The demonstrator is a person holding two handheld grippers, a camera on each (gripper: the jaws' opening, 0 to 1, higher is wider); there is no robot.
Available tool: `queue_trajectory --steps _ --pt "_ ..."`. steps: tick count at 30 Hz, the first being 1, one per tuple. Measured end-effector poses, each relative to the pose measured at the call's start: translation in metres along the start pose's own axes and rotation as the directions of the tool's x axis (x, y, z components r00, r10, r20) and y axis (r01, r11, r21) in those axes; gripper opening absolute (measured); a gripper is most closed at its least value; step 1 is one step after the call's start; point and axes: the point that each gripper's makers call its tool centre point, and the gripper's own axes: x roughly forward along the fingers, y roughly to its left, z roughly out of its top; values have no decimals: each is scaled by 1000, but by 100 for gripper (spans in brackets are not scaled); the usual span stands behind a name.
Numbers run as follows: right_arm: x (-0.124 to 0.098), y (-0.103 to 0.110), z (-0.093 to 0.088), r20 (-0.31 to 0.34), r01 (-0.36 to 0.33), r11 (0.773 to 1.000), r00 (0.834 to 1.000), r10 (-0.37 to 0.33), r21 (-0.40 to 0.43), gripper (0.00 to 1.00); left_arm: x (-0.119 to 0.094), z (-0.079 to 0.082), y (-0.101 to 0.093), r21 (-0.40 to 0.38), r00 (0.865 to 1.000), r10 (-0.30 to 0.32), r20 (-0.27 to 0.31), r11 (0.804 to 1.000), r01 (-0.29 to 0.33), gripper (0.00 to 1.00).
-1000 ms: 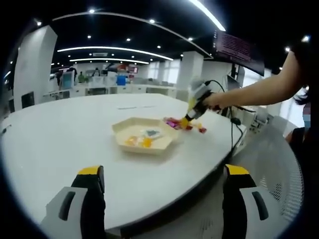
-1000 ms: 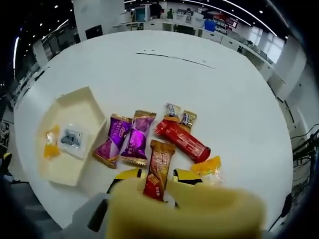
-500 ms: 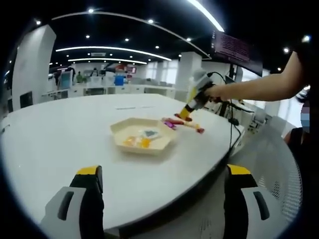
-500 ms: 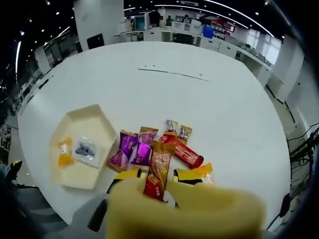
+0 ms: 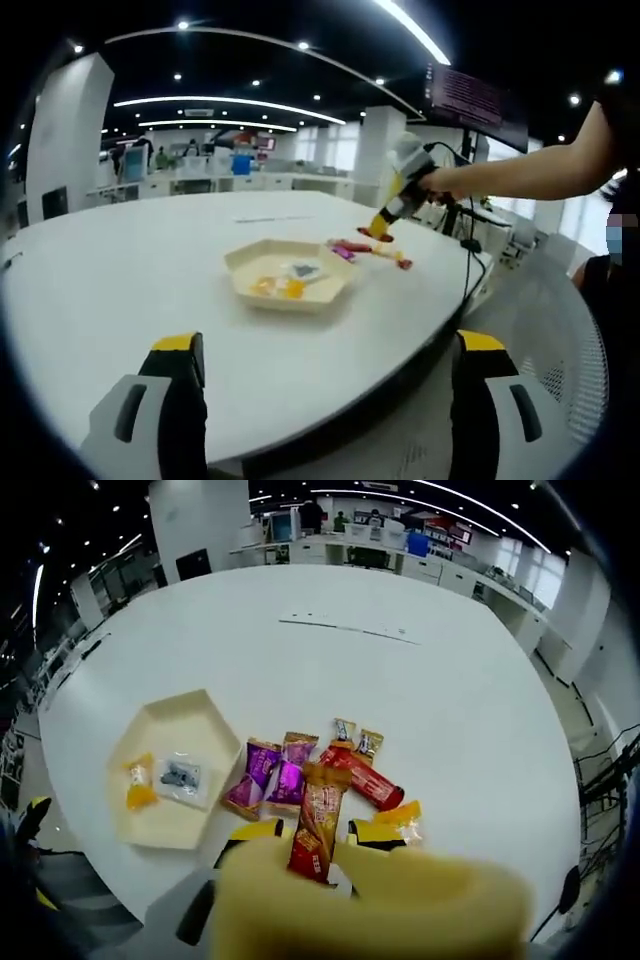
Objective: Place the target food into the container with the food tongs after gripping and lifting it, then release it inside without dropping or visibly crushing the food.
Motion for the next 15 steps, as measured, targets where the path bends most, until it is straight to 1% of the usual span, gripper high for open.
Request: queue_trajectory --steps 7,15 --pt "-7 6 4 20 -11 1000 1000 11 -2 24 0 2 1 3 1000 -1 8 1000 1 99" --pt "-8 14 7 13 -30 1000 999 30 -6 24 0 2 1 -2 1000 1 8 1000 -1 99"
